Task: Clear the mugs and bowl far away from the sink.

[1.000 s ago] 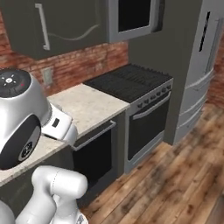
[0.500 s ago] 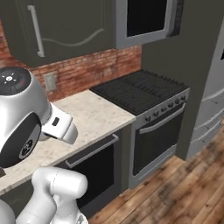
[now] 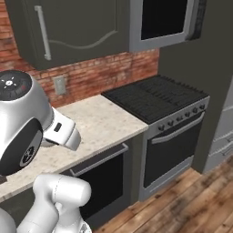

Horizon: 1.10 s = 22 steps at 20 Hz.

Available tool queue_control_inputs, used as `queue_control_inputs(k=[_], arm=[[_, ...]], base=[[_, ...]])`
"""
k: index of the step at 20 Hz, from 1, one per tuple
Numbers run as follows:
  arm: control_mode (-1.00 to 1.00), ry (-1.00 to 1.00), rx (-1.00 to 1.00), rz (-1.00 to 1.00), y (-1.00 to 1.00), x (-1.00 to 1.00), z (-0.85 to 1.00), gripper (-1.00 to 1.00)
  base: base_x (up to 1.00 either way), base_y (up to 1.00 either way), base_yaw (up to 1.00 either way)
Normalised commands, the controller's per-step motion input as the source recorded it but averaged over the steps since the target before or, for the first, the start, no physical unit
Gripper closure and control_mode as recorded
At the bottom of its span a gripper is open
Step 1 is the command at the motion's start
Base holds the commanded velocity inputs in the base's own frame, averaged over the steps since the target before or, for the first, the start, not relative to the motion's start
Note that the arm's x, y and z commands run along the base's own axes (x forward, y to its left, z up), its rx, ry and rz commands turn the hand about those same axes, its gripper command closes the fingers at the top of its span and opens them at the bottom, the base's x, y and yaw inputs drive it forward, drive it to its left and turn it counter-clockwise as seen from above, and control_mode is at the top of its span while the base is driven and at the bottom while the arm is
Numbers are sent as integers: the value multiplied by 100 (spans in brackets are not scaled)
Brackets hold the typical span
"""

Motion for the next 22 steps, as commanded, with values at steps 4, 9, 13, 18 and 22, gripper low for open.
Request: queue_control_inputs(k=[4,9,13,18,22], arm=[[100,0,0,0,0,0,0,-100],[100,0,0,0,0,0,0,-100],[100,0,0,0,0,0,0,-100],[100,0,0,0,0,0,0,-100],[100,0,0,0,0,0,0,-100]], base=[[34,15,25],[59,6,35],[66,0,40],[52,0,41],[59,0,39]])
